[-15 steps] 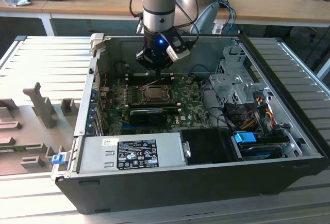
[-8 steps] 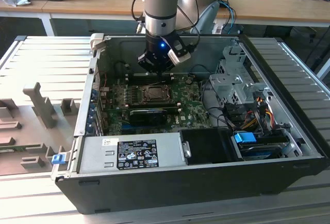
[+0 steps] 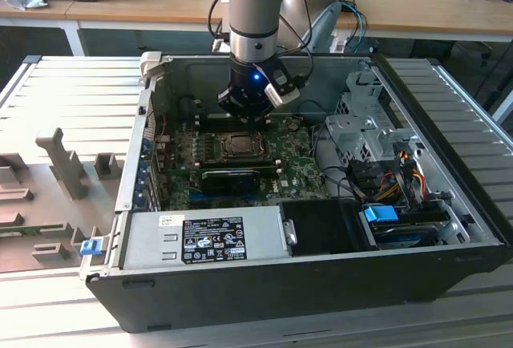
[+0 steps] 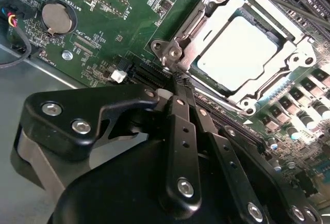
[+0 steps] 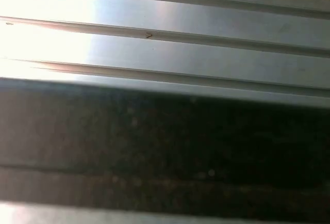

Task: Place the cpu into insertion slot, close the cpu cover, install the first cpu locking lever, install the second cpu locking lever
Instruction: 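Install the first cpu locking lever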

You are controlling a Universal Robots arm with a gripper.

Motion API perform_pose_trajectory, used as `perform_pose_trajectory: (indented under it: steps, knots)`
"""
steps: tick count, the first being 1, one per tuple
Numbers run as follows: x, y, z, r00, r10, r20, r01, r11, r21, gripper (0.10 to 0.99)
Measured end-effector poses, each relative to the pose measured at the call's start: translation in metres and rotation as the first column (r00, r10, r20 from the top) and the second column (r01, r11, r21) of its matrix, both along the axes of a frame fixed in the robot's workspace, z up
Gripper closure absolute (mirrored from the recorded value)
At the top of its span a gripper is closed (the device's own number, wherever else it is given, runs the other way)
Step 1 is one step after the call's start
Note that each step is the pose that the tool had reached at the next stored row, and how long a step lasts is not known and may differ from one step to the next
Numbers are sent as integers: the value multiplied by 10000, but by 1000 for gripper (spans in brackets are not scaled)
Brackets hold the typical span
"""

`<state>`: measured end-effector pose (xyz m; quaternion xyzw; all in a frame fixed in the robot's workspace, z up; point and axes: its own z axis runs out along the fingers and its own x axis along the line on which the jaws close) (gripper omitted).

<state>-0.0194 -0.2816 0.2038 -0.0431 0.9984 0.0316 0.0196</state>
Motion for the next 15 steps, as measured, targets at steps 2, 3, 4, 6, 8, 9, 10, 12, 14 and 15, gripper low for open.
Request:
perform_pose_trajectory:
  steps: [2,3,4,6,8,9,10,12,14,15]
  knots:
    - [0,0,-7,10000,-1,2,1,10000,-1,980]
    - [0,1,-8,10000,-1,2,1,10000,-4,980]
    - [1,1,-9,10000,0,4,0,10000,-4,980]
    - [1,1,-8,10000,0,4,1,10000,-6,980]
    - [1,1,-5,10000,-1,5,1,10000,-4,980]
    - [1,1,-1,10000,-1,7,1,10000,-2,980]
    - [1,2,5,10000,0,10,0,10000,6,980]
    - [1,1,24,10000,-1,6,1,10000,-3,980]
    - [1,1,25,10000,0,5,0,10000,-2,980]
    - [1,1,25,10000,-1,5,1,10000,-2,980]
